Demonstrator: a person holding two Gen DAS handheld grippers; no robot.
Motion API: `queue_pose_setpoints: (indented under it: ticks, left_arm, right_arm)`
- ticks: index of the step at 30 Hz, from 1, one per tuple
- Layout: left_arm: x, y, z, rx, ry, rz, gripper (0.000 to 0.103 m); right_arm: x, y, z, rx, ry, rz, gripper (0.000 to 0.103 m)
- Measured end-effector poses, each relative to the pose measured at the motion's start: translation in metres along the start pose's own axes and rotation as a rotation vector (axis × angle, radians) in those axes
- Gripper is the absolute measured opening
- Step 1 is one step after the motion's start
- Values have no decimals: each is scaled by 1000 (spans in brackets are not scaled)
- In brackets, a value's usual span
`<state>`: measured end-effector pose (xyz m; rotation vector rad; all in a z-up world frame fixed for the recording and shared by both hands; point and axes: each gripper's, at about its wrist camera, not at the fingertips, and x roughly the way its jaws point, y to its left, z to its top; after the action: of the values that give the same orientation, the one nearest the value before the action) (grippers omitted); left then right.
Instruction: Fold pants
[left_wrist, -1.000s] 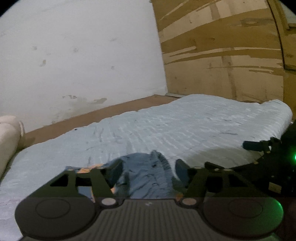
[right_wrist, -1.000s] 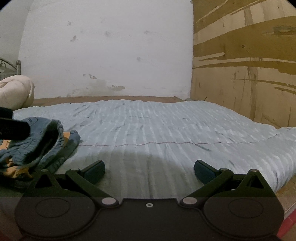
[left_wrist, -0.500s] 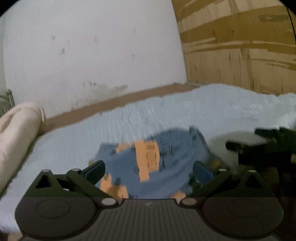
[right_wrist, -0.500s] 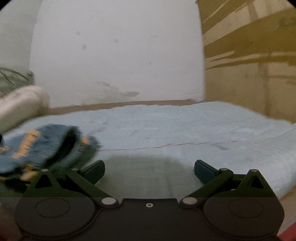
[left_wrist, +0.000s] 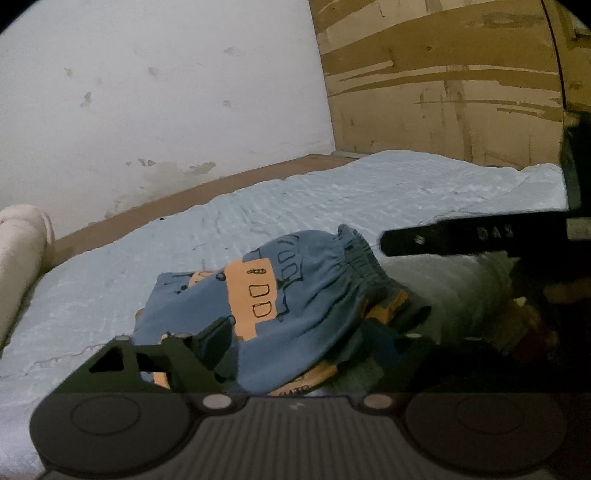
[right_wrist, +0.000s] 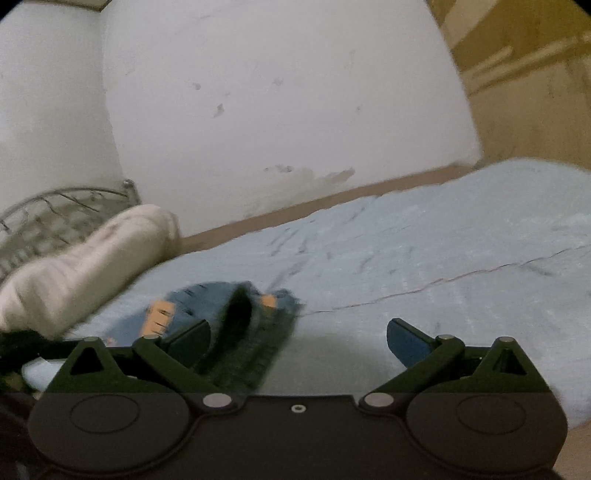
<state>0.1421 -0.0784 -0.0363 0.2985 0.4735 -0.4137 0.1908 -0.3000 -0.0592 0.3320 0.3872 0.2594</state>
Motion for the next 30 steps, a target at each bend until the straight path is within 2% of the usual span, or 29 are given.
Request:
queue_pose_setpoints:
  ticks: [3,4,6,8,10,11,12,13,17,18,26,30]
  left_arm:
    - [6,3,3,-11,15,-33,53]
    - [8,3,3,-16,20,-46,50]
    - [11,4,5,-31,34,-83,33]
    - [16,4,6,-50,56,-113,24]
    - [21,3,7,-58,75,-128,20]
    - [22,2,7,-57,80,-132,15]
    - [22,2,8,-58,80,-135,10]
    - [23,1,8,-58,81,-143,8]
    - [23,1,8,-77,86,-146,3]
    - [23,2,8,-87,87,-147,2]
    - [21,5,17,-148,68,-178,1]
    - [25,-2,12,-122,87,-169,1]
  right_arm:
    - [14,9,14,-8,37,40,93]
    - [19,13,18,-14,49,50,90]
    - [29,19,25,-20,69,72,80]
    - [39,23,28,-23,88,73,74]
    - [47,25,30,-15,105,47,56]
    - [49,25,30,2,110,41,43]
    - [51,23,29,21,114,44,38]
    - [51,23,27,36,115,48,36]
    - [48,28,25,-2,97,37,15]
    - [47,30,26,-10,90,39,13]
    - [36,34,43,-34,25,33,11]
    - [42,29,39,-23,59,-1,12]
